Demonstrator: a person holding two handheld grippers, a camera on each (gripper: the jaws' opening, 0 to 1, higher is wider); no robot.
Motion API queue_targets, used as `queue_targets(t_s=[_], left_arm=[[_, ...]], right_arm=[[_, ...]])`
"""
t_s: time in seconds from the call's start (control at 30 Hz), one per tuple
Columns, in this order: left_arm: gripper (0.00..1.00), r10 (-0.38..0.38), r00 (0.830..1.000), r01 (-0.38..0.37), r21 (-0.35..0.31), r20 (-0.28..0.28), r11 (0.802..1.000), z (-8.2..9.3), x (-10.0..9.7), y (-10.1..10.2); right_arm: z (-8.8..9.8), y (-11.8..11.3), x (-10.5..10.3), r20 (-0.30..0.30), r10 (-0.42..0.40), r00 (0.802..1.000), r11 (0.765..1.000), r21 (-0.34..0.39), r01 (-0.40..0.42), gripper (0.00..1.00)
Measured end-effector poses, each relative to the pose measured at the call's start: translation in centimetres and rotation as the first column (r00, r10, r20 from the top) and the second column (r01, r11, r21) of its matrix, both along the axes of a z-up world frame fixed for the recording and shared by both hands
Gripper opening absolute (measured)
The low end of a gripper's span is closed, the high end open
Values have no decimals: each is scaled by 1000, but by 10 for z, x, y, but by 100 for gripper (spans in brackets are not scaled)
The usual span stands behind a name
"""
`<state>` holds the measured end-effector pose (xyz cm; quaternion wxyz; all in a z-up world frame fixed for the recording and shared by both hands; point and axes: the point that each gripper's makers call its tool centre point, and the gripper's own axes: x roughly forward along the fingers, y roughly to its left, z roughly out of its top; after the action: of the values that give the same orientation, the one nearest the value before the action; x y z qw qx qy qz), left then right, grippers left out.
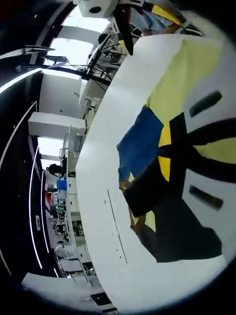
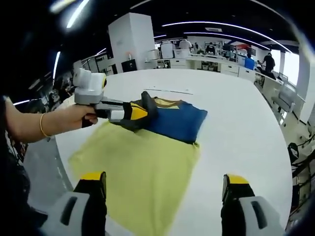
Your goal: Fold the garment on the visible template until the final outline fits inside the template.
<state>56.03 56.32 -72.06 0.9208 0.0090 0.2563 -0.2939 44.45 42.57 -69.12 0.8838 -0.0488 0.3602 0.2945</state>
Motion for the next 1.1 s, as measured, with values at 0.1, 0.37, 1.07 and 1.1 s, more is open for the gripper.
queue_targets(t_s=[0.1,0.37,1.07,1.1], left_arm=[[12,-24,1000,24,23,-16,999,-10,-6,-2],[47,-64,998,64,41,-5,997,-8,-14,-6],[99,30,999,-33,84,30,996,12,-29,63],[99,37,999,-40,86,34,996,14,-30,66]], right_arm=[[1,0,2,3,-6,1000,1000,6,6,99],[5,3,7,10,-13,1000,1000,28,13,98],[13,45,44,19,72,997,996,48,-73,90],[13,48,47,20,75,997,996,47,-76,90]])
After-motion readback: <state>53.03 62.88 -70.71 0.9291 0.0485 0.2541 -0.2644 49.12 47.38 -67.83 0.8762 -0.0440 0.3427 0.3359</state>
